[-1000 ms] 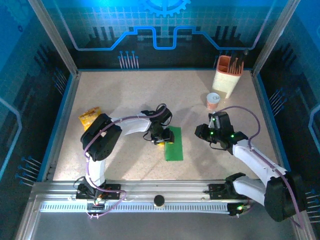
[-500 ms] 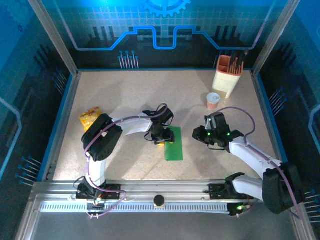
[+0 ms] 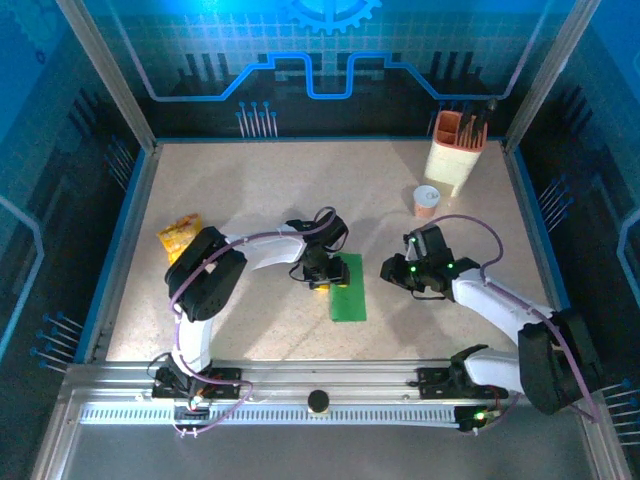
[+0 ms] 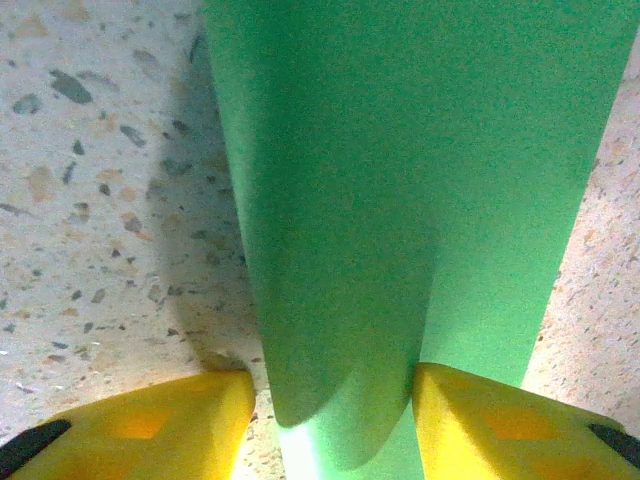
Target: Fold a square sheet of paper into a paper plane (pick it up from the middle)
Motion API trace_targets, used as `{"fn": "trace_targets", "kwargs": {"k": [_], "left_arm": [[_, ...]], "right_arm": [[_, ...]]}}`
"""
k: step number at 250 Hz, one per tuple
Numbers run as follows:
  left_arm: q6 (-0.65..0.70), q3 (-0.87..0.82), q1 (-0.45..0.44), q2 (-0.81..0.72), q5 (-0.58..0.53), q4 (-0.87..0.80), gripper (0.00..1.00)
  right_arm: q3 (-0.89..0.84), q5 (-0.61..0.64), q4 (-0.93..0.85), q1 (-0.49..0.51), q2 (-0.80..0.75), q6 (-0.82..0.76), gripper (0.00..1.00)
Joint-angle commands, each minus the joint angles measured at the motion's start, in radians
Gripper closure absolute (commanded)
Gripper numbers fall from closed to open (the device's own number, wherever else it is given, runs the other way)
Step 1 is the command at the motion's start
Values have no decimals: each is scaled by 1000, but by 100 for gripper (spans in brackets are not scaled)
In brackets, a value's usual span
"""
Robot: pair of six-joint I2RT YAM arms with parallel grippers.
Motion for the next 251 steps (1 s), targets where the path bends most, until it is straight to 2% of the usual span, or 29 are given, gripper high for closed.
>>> {"fn": "trace_targets", "kwargs": {"k": [1, 189, 251], "left_arm": [[-17, -42, -14, 104, -45, 34, 50], [0, -28, -28, 131, -63, 15, 47], [16, -21, -29, 132, -67, 9, 47]], "right_arm": [[30, -12, 1, 15, 10, 12, 75], [40, -60, 20, 27, 64, -1, 75], [50, -122, 68, 39, 115, -1, 77]]}}
